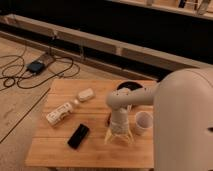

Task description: Pick up the ceramic cup

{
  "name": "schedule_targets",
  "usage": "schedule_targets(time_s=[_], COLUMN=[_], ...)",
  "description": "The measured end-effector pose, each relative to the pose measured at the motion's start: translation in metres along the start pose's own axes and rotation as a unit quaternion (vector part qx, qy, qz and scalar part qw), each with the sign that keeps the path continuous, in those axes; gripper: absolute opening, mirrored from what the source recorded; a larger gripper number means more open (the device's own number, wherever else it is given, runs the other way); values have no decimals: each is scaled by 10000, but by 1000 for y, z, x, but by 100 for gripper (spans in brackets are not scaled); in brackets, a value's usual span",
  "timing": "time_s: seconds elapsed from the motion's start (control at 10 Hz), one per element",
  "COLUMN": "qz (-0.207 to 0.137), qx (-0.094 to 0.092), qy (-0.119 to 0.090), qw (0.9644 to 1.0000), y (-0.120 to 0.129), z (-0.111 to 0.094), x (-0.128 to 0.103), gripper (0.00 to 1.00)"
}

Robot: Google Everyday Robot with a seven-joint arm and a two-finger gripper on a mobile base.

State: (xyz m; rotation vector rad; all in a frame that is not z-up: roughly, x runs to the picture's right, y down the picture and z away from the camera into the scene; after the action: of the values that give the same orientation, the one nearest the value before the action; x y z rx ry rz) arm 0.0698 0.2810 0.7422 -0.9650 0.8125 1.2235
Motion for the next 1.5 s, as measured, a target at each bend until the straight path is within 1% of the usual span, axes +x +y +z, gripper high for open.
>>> schedule_targets(time_s=[0.1, 0.3, 0.5, 0.8, 1.0, 1.1, 1.4, 1.5], qz=[-40, -69, -44, 31, 111, 203, 374, 384], qx=[-38, -131, -251, -401, -395, -337, -206, -161], qy=[-122, -277, -474, -699, -807, -872, -1036, -1119], qw=[9999, 9995, 9986, 9967, 9959, 9954, 9937, 9928], y=[2, 2, -4, -18, -29, -41, -67, -72], z=[-19, -44, -72, -101, -112, -118, -123, -122], x=[-1, 1, 6, 13, 16, 17, 13, 8], gripper=[80, 80, 80, 80, 80, 80, 80, 80])
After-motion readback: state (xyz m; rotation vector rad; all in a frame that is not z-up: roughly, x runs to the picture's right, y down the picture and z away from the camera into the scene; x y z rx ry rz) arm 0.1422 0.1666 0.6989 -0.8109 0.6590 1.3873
